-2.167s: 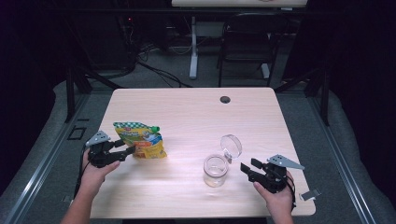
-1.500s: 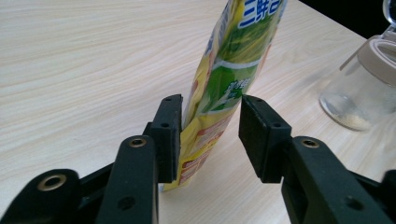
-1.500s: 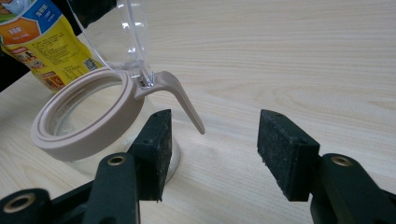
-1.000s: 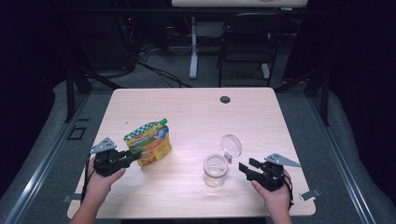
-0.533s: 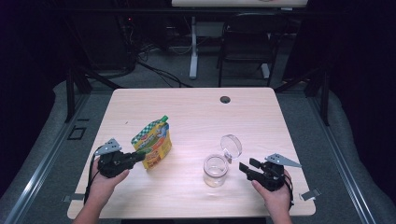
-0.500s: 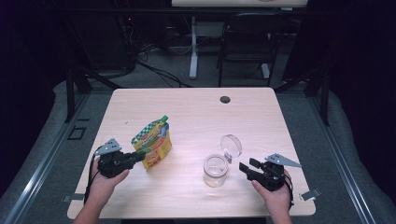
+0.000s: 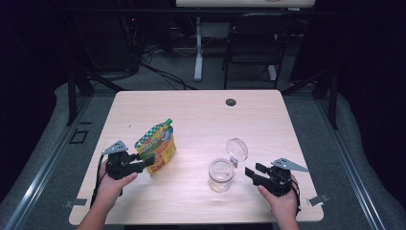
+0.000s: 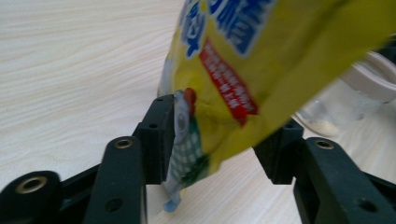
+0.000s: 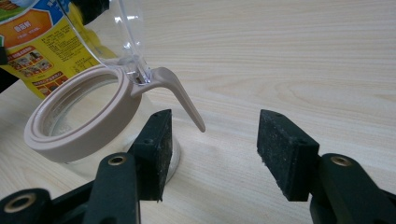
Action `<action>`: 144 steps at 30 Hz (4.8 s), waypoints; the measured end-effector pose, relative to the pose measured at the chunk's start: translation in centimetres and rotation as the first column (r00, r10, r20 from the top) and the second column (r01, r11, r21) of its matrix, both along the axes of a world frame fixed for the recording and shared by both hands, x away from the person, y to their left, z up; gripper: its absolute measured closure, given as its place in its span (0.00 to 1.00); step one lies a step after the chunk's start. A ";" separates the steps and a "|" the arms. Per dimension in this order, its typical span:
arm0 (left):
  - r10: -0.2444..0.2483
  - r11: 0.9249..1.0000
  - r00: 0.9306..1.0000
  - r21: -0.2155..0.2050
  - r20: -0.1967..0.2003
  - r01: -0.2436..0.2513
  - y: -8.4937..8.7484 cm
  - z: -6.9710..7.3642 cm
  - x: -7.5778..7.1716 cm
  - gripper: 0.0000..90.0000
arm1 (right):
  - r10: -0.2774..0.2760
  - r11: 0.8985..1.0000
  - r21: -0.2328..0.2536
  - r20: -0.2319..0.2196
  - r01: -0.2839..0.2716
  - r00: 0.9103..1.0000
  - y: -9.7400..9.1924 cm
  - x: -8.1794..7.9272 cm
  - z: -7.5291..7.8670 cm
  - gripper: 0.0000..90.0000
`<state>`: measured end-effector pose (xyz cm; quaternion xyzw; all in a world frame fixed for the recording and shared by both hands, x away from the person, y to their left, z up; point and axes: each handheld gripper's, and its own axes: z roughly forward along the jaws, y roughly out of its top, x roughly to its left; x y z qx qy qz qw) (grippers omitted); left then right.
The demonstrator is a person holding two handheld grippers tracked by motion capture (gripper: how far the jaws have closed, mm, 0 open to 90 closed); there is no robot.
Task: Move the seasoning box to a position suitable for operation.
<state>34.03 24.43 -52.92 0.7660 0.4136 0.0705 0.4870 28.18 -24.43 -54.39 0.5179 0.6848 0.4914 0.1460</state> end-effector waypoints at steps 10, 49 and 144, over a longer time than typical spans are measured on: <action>-0.011 0.999 0.999 0.045 -0.047 0.013 -1.2 -1.3 1.1 0.52 | 0.001 1.000 0.003 0.001 -0.001 1.000 -0.2 0.0 0.0 0.50; 0.022 0.998 0.999 0.056 -0.038 -0.020 -2.8 -3.6 2.5 0.51 | -0.008 1.000 0.000 0.014 0.008 1.000 -0.6 -0.3 0.1 0.49; 0.052 0.997 0.995 0.054 0.088 -0.057 -3.1 -3.6 1.1 0.70 | -0.002 0.999 -0.038 0.076 0.005 0.997 -0.8 -0.4 0.4 0.53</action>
